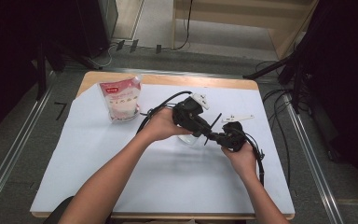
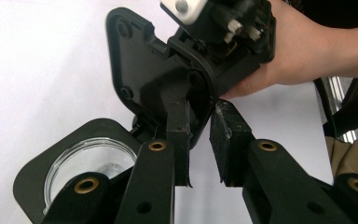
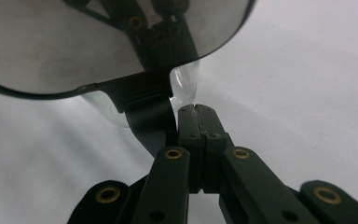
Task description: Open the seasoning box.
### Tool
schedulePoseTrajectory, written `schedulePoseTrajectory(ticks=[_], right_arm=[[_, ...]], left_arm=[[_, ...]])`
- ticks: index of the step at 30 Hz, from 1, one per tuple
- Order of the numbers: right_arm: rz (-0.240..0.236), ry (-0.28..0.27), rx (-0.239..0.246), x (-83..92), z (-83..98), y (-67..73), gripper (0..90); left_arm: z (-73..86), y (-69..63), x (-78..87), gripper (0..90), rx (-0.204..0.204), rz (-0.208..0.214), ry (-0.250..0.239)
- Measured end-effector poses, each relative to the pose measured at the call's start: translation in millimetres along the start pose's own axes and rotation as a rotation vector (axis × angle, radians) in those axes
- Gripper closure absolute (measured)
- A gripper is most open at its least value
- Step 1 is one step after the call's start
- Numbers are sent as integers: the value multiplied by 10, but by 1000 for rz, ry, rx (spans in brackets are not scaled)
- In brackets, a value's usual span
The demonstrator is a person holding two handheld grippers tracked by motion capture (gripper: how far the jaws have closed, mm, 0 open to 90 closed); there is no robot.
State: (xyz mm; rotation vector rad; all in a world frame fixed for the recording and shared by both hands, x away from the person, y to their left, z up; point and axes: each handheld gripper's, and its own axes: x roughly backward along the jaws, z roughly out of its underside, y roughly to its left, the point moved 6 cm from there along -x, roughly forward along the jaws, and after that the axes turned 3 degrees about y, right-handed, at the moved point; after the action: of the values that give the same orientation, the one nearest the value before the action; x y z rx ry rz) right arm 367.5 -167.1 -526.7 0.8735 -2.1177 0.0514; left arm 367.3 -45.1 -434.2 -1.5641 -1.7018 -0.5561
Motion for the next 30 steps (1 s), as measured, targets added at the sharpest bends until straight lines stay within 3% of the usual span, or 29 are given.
schedulePoseTrajectory(ticks=[6, 30], right_arm=[[-2, -15, -6, 25, -16, 1, 900], [25, -70, 15, 59, -81, 40, 900]], left_arm=[[40, -33, 3, 778, -11, 0, 6], [43, -122, -92, 760, 23, 7, -11]])
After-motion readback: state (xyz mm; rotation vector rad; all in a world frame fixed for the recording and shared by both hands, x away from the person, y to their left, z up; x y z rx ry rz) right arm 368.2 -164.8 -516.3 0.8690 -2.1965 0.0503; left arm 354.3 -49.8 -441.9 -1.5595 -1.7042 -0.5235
